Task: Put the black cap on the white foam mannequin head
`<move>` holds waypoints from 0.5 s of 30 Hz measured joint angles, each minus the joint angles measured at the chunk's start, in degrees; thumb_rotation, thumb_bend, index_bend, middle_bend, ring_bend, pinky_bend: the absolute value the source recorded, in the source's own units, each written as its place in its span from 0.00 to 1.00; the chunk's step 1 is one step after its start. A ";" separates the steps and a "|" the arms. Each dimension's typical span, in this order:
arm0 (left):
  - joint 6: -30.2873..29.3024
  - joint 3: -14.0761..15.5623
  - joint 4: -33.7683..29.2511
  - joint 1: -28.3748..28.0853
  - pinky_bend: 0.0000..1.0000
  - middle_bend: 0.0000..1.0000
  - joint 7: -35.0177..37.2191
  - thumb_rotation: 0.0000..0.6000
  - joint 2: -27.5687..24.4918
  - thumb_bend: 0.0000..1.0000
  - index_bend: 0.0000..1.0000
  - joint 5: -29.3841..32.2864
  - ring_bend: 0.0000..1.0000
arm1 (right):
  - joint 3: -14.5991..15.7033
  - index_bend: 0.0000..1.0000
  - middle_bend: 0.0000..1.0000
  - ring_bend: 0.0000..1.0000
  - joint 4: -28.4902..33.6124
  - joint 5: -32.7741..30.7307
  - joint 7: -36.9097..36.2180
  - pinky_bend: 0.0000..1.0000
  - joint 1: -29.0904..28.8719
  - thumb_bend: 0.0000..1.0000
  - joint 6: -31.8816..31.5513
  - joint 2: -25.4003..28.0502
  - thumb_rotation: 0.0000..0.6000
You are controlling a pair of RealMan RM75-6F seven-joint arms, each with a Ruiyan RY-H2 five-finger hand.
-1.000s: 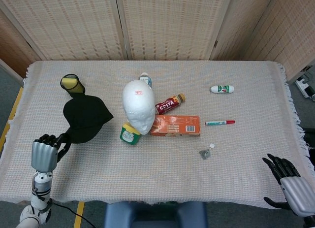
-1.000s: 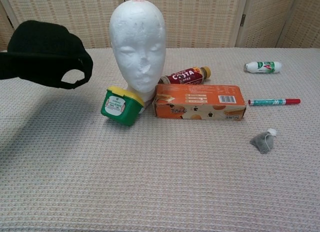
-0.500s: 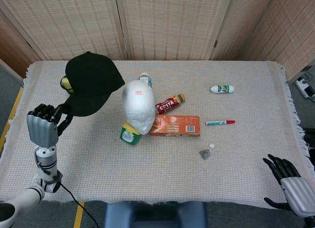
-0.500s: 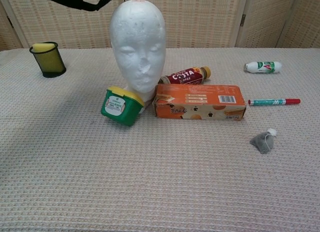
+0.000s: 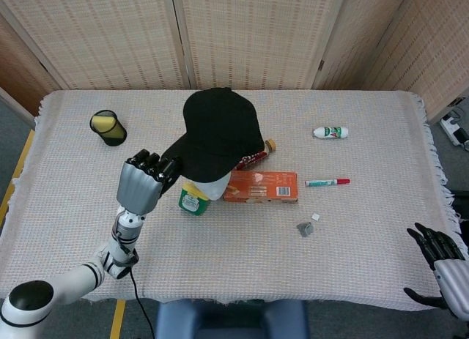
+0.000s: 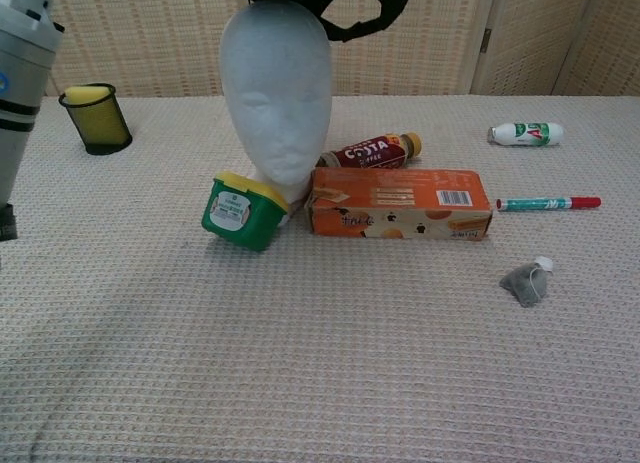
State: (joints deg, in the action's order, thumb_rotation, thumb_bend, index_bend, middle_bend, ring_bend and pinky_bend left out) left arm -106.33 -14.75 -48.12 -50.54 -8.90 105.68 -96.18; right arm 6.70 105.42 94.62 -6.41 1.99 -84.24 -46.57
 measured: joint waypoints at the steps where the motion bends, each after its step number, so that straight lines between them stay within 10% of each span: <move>1: 0.07 0.63 0.72 0.09 0.94 1.00 0.07 1.00 0.82 0.52 0.65 -0.27 0.94 | 0.00 0.00 0.00 0.00 -0.02 0.06 -0.08 0.00 0.06 0.04 -0.14 0.06 1.00; 15: 1.29 4.42 11.35 4.63 0.94 1.00 5.88 1.00 7.23 0.53 0.66 0.72 0.94 | 0.60 0.00 0.00 0.00 -0.28 2.82 -0.41 0.00 0.90 0.04 -1.80 0.22 1.00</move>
State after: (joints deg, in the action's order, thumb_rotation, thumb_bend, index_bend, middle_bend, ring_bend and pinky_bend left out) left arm -105.05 -10.33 -36.77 -45.91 -3.02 112.92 -95.45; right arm 7.30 105.13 97.45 -6.82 2.89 -86.04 -46.35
